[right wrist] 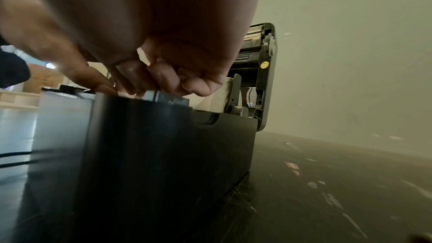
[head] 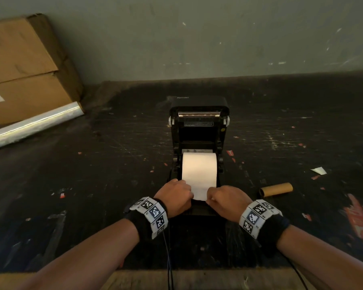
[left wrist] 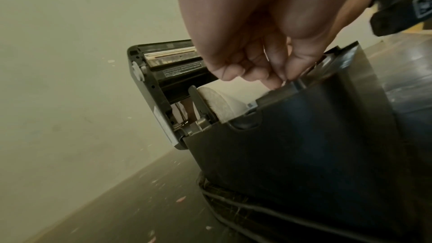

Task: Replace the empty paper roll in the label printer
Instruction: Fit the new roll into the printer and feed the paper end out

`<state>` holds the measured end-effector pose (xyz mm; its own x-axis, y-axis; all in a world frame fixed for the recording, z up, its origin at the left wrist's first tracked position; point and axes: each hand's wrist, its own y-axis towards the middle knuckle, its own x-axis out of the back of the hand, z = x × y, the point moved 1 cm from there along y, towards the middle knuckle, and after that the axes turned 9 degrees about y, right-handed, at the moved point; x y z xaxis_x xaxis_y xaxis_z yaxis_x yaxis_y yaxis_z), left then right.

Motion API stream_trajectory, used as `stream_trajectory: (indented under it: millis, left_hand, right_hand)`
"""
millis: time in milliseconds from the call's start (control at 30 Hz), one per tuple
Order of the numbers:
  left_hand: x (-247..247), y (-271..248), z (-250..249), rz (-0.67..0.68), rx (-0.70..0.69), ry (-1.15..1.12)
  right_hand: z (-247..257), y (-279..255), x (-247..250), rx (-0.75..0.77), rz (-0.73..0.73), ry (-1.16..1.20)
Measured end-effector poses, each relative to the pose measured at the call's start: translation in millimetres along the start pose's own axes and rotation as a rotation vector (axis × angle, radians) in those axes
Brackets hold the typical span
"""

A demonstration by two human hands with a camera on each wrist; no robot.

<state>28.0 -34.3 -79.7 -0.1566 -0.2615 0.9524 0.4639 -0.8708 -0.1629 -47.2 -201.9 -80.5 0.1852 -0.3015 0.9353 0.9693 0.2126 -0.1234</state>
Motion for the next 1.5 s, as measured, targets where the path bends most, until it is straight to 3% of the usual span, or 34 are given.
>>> stream_trajectory:
  millis: [333, 633, 1000, 1500]
  left_hand:
    - [-7, -8, 1, -0.104, 0.065, -0.194]
    - [-17, -15, 1, -0.193, 0.137, -0.418]
    - [-12, -30, -9, -0.211, 0.273, -0.475]
    - [-5, -49, -26, -0.248, 0.357, -0.507]
  right_hand:
    - [-3, -15, -10, -0.039, -0.143, 0.188]
    - [-7, -14, -15, 0.029, -0.128, 0.06]
    - [0, -25, -16, 0.01, -0.131, 0.061]
    - [16, -45, -16, 0.082, -0.22, -0.05]
